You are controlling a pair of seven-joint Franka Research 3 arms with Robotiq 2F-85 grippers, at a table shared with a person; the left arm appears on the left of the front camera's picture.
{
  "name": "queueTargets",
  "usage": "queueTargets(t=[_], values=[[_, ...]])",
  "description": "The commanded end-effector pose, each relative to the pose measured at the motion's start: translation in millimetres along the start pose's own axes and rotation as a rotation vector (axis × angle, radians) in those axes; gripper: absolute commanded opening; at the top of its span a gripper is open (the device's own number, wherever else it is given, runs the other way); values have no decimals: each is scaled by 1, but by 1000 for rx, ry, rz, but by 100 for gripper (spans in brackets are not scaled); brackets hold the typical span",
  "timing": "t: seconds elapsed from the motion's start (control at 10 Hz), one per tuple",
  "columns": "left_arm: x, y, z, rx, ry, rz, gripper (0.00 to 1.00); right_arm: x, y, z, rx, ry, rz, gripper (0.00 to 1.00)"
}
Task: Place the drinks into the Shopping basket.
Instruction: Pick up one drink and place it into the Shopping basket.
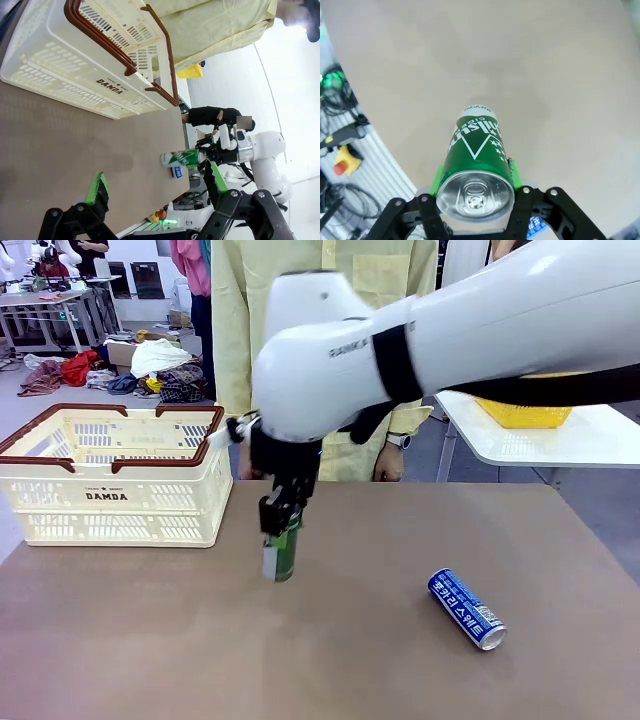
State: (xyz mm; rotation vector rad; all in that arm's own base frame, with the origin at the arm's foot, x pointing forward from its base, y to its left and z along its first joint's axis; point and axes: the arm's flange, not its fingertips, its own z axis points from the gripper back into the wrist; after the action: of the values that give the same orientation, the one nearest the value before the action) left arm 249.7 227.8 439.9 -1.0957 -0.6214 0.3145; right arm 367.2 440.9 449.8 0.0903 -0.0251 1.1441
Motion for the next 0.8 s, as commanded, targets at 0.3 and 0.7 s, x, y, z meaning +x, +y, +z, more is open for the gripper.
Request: queueTargets(t=[0.3,0.7], values=[[0,1,1,-13,-2,-15,100,10,8,-37,-20,112,134,0],[0,1,1,-13,-2,-15,100,8,8,-77,-54,195,103,0]])
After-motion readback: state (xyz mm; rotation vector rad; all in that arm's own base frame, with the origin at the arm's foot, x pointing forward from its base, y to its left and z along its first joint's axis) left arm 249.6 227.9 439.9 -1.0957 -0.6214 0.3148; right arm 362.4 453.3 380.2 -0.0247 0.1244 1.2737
